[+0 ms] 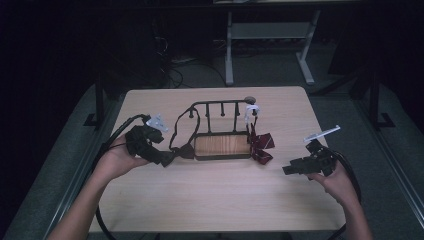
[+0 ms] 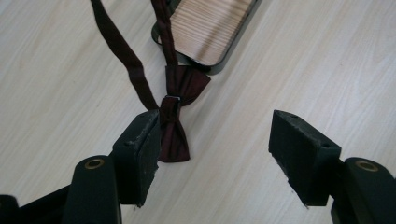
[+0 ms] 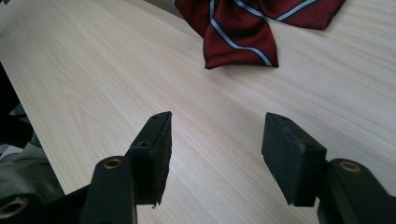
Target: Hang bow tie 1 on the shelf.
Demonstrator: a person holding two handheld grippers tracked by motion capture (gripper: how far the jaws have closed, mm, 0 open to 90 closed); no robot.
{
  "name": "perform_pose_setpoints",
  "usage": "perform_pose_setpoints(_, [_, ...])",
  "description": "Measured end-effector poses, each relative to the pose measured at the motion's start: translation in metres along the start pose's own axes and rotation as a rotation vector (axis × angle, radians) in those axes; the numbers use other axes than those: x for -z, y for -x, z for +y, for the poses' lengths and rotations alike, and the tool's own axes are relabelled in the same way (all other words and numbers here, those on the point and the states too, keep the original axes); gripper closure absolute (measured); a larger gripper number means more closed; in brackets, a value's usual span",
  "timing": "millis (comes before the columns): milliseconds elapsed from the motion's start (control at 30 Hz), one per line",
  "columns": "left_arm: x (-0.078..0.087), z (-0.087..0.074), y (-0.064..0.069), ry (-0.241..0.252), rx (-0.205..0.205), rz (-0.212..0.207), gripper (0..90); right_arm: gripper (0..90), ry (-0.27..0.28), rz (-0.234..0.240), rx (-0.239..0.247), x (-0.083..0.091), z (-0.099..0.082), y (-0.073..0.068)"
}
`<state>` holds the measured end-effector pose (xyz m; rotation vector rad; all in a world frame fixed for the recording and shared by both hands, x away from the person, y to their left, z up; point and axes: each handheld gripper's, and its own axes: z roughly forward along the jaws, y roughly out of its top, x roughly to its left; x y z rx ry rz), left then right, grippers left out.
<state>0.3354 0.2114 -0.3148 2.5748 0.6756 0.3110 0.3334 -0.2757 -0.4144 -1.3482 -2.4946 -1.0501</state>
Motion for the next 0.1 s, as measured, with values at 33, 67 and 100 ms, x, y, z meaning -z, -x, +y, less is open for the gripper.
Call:
perform_pose_setpoints(33, [-0.0005, -0.0012, 0.0012, 0.001, -0.004, -0.001, 33.8, 42.4, -0.003, 0.001, -0.009, 0.0003, -0.0001, -0.0005])
perform_pose_setpoints(67, [-0.0009, -0.0024, 0.0025, 0.002, -0.005, -0.004, 33.8, 42.4, -0.003, 0.000, -0.009, 0.0003, -0.0003, -0.0003])
perform_pose_setpoints(100, [-0.0012, -0.0034, 0.0035, 0.004, -0.008, -0.003, 33.7, 42.4, -0.003, 0.001, -0.011, 0.0004, -0.0002, -0.0003])
